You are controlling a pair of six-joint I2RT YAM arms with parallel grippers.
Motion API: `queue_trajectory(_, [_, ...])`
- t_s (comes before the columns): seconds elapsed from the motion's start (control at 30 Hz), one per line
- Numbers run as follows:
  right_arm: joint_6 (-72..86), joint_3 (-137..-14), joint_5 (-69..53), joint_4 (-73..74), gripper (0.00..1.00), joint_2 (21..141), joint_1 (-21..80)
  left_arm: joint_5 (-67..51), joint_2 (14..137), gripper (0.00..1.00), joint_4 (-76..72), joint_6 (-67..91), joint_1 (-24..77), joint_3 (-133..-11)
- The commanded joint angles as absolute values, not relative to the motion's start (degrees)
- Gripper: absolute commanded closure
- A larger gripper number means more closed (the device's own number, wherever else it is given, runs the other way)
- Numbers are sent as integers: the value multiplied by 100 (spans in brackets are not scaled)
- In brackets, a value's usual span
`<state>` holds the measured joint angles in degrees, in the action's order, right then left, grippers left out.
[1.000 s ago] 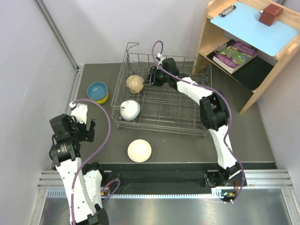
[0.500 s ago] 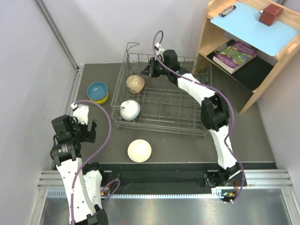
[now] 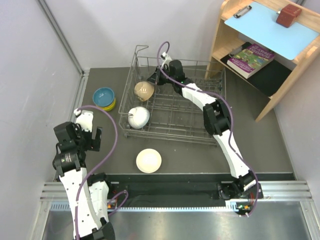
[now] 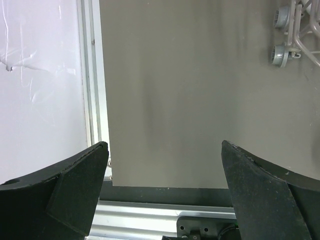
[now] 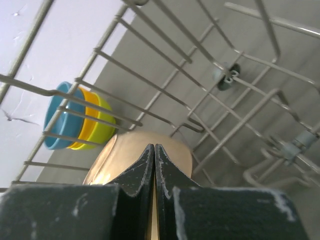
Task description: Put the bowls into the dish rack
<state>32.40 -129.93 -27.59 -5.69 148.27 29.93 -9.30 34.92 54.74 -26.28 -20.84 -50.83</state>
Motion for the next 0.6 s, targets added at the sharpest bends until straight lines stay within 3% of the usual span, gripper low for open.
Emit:
queue_trajectory(0.0, [2998, -13289, -2681, -572, 100, 14915, 3102, -809, 3507, 1, 5449, -2584, -2065, -5238])
queue_trajectory(0.57, [2382, -12085, -2909, -123, 100, 13949, 3313, -844, 3243, 1, 5335, -2619, -2013, -4772])
